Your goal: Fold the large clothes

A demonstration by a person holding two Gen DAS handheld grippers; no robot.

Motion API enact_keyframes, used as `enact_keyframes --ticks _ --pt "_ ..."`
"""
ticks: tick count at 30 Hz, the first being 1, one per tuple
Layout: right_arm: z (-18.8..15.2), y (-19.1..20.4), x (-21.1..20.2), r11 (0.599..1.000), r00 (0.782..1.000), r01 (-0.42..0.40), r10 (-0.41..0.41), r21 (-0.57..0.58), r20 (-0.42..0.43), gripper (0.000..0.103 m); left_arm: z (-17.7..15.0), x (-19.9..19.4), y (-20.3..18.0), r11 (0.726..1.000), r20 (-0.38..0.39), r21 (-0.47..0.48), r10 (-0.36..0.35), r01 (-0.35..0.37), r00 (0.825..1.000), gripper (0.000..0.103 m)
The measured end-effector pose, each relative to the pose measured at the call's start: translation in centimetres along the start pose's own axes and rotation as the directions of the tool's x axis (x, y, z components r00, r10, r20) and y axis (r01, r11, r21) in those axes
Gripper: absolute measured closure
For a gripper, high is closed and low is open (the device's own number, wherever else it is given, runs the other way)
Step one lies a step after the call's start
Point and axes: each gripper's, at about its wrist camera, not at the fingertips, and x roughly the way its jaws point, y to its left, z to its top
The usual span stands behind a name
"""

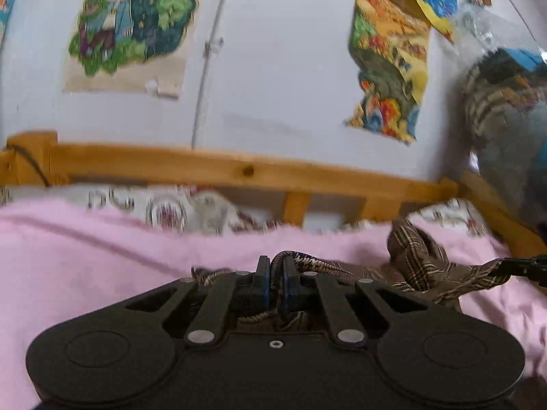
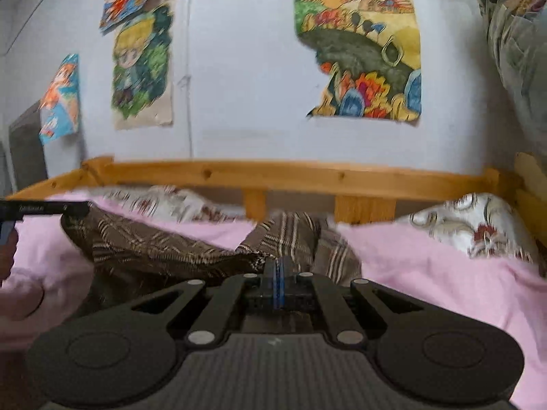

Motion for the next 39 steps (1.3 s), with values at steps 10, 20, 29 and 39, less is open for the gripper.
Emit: enact_keyframes --ticks 10,20,29,39 --pt "-7.2 3.3 -2.4 0.996 0.988 -0.041 0.028 -0.078 -0.154 0.101 -7.4 -1.6 -0.9 0.998 -0.207 0.046 -0.035 0.045 0.978 0.098" --pt "-8.1 3.6 -2.6 0.991 0.972 -0.050 0.020 -0.124 -0.233 0.095 -8.7 -2.4 -0.8 0.999 -0.244 -0.032 -0.049 0.043 0.969 0.058" --pt "-4.2 4.2 -1.5 0.991 0.989 -0.037 0.019 -0.128 -0.144 0.030 -7.8 -3.6 -1.2 0.996 -0.203 -0.064 0.045 -0.059 0.978 0.020" --pt "-2.2 7.8 8.6 0.993 0.977 0.026 -0.049 -0.113 -0.208 0.019 -6.1 1.0 1.7 0.963 -0.299 -0.130 0.190 -0.237 0.935 0.018"
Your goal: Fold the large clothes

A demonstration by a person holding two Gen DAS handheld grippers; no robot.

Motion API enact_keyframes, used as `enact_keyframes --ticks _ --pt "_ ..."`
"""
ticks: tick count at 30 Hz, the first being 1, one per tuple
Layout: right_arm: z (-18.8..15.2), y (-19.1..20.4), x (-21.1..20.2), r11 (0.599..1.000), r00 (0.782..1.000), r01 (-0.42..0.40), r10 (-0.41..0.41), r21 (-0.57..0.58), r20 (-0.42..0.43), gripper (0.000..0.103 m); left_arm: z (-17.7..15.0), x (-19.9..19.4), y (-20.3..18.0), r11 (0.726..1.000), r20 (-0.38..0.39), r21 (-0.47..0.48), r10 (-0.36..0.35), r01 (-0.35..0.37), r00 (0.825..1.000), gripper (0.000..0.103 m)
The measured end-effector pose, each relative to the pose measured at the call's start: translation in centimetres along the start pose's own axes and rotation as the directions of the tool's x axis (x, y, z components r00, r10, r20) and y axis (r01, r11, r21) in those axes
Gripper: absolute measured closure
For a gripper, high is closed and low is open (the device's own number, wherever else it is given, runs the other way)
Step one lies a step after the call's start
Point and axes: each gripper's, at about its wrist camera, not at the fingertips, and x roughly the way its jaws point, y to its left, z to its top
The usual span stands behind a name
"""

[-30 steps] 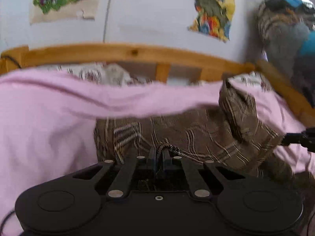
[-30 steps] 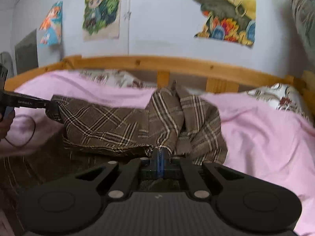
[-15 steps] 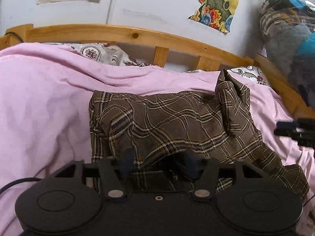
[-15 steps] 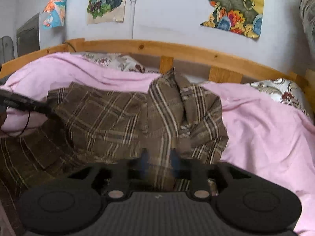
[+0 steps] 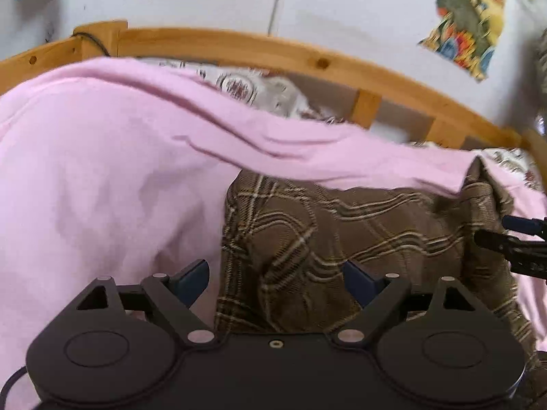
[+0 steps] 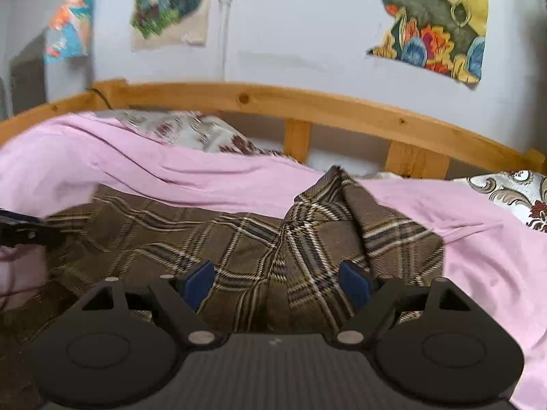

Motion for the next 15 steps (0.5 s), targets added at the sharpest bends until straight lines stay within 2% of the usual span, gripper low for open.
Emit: enact_keyframes --ticks 1,4,5,6,7,8,9,10,13,15 --pt "0.1 0.3 0.9 1.000 1.000 0.024 -0.024 0.001 -0.008 0.019 0.3 0.6 0.2 1.000 -0.013 -0.009 0.007 -0.008 1.000 0.020" --pt "0.1 0.7 3.5 0.996 0.995 0.091 -0.091 0.013 -0.029 0.022 0.6 2.0 0.7 0.999 -0.042 -0.051 0.000 -0.003 0.999 0.034" --pt "0.0 0.6 4.1 0.993 0.992 0.117 -0.116 0.023 -0.042 0.029 0.6 2.3 0.7 0.998 -0.050 -0.055 -0.008 0.005 0.999 0.042" --pt "-0.1 0.3 4.6 0.990 0.989 0.139 -0.137 0.038 -0.060 0.040 0.6 2.7 0.6 0.999 -0.057 -0.052 -0.017 0.014 0.998 0.056" --pt "-0.2 -0.2 4.8 0.987 0.987 0.148 -0.143 0.062 -0.076 0.047 0.6 2.9 0.5 0.999 -0.061 -0.041 -0.025 0.023 0.998 0.065" --pt "-0.3 -0.9 4.8 0.984 0.986 0.154 -0.147 0.087 -0.083 0.060 0.6 3.2 0.3 0.999 -0.064 -0.020 -0.030 0.028 0.998 0.083" --pt "-0.5 -1.6 4.5 0.981 0.985 0.159 -0.150 0.111 -0.079 0.081 0.5 3.3 0.1 1.000 -0.059 0.001 -0.027 0.028 0.998 0.090" --pt "-0.6 -2.3 3.8 0.977 0.986 0.162 -0.155 0.136 -0.060 0.089 0.5 3.2 0.0 1.000 -0.043 0.019 -0.025 0.025 0.999 0.092" --pt "-1.2 -5.0 1.1 0.962 0.993 0.111 -0.115 0.250 0.001 0.092 0.9 2.5 0.2 0.999 0.026 0.044 -0.023 0.022 0.999 0.096" --pt "-1.7 -7.3 -0.9 0.928 0.997 0.065 -0.079 0.366 0.023 0.093 1.4 2.3 0.7 0.998 0.043 0.049 -0.031 0.029 0.999 0.097"
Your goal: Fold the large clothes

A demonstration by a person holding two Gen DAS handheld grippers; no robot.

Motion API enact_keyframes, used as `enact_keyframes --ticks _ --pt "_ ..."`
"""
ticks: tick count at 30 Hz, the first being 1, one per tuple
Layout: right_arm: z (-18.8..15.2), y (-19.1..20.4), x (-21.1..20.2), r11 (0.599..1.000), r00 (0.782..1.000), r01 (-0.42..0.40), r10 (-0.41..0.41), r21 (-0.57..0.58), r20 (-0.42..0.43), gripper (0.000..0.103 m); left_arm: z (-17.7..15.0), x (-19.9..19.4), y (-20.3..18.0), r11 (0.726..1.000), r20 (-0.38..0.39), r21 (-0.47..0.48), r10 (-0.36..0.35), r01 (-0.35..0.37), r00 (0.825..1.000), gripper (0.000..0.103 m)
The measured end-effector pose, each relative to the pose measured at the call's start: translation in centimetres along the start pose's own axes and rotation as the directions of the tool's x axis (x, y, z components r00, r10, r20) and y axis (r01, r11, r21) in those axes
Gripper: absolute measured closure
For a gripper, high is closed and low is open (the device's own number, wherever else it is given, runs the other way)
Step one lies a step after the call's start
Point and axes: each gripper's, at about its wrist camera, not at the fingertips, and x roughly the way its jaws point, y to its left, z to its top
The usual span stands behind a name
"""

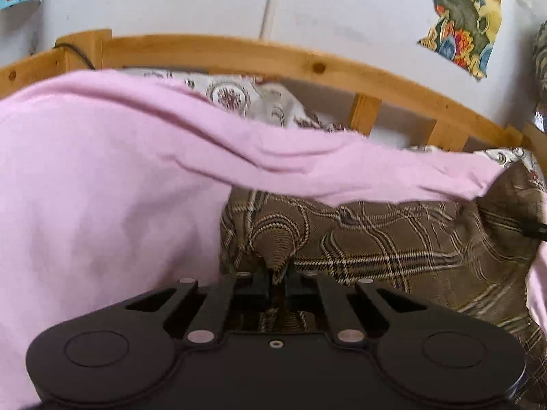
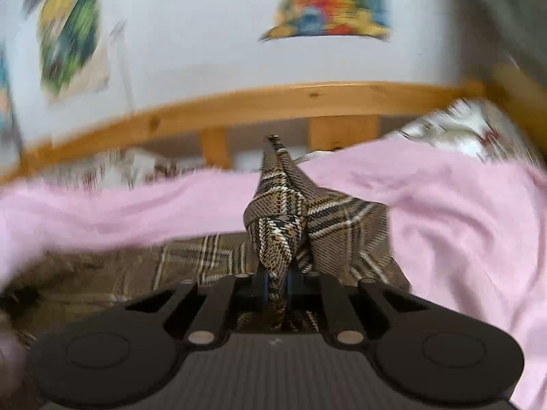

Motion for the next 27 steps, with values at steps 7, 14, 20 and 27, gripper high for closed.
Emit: enact_keyframes --ticks 7,14,20,27 --pt "-1.6 -7.2 -2.7 0.960 0.997 -0.053 0.067 0.273 -0.043 0.093 -0.4 1.4 -0.2 0.998 -0.060 0.049 -0.042 0.045 0.997 0.097" --pt "-3.2 -8.6 -0.9 0.961 0.991 -0.006 0.042 0.276 -0.124 0.061 -1.1 0.9 0.7 0.997 -0.093 0.001 -0.076 0.077 0.993 0.066" --pt "-0.9 -9.1 -1.4 0.975 0.997 -0.034 0.047 0.219 -0.054 0.036 0.6 1.5 1.2 0.991 -0.068 -0.073 -0.117 0.112 0.991 0.042" --pt "2.7 -9.2 1.4 0.987 0.997 -0.056 0.064 0.152 -0.047 0.084 2.5 4.5 -0.3 0.998 -0.142 -0.030 -0.051 0.047 0.989 0.092"
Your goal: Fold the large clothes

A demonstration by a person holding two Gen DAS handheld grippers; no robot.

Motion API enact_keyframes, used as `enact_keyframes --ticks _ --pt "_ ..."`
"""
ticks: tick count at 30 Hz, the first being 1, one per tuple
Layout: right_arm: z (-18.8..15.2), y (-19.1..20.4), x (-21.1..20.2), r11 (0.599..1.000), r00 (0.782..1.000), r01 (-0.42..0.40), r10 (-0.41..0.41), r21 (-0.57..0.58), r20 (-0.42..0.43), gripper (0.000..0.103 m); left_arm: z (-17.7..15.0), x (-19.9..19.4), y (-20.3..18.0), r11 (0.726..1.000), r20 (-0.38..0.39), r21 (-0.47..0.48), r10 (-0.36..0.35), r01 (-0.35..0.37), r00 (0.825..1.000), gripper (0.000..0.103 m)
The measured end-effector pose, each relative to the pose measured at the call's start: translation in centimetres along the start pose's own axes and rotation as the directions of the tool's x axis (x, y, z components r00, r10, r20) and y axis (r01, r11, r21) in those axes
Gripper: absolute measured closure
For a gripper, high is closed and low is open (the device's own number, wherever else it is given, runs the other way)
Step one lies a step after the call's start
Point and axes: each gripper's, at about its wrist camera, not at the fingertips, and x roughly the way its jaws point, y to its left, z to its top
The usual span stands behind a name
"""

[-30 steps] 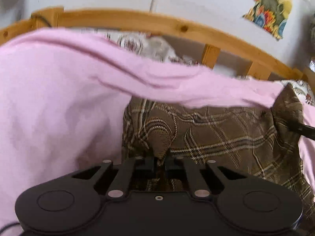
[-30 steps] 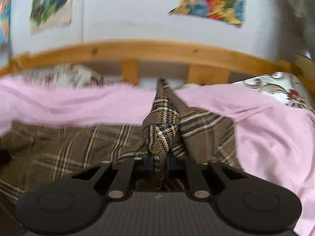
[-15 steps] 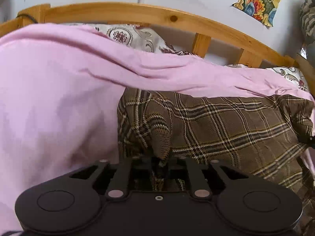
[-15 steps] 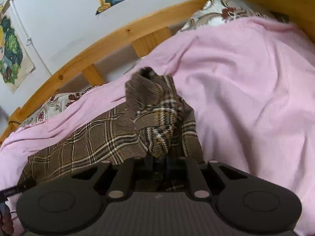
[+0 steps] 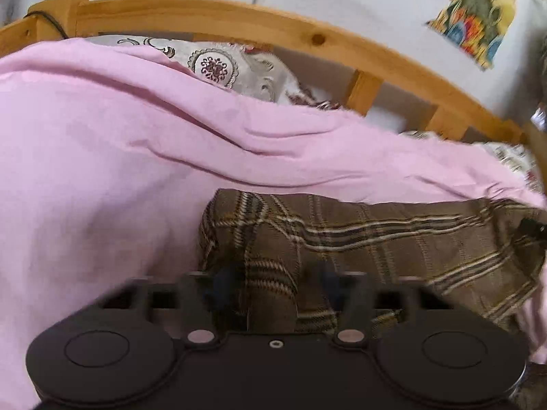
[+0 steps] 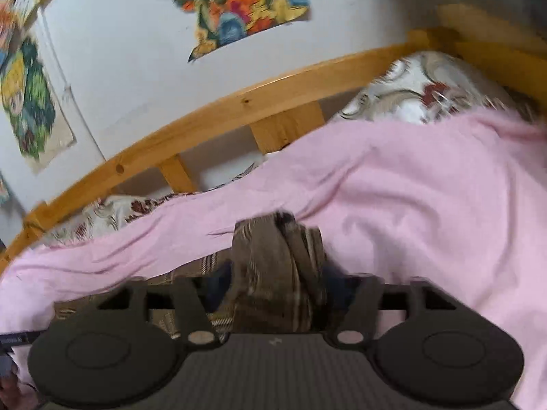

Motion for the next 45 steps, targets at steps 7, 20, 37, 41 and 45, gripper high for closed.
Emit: enact_keyframes --ticks 7,20,37,41,45 --pt "3.7 1.1 2.8 0.998 0.994 -0.009 0.015 -0.057 0.104 0.099 1.0 -1.3 -0.2 0.998 0.218 0.035 0.047 -0.056 0.975 0.097" --pt "-0.7 -2.5 4.3 0.999 0.996 -0.012 0.008 0.039 0.087 0.085 1.6 1.0 0.7 0.996 0.171 0.075 0.038 -0.052 0.985 0.057" --pt "-5.4 1.7 0.6 0.902 0.972 0.237 -0.220 -0.360 0.086 0.027 -4.8 -0.1 -2.7 0.935 0.114 0.255 0.223 -0.245 0.968 0.009" --pt "-5.4 1.4 -1.4 0.925 0.977 0.210 -0.185 -0.317 0.107 0.011 -5.3 -1.6 -1.9 0.957 0.142 0.206 0.177 -0.203 0.974 0.004" --pt "-6.3 2.2 -4.2 0.902 0.988 0.142 -0.105 -0.407 0.112 0.002 -6.2 -3.2 -1.6 0.969 0.167 0.191 0.126 -0.157 0.978 0.003"
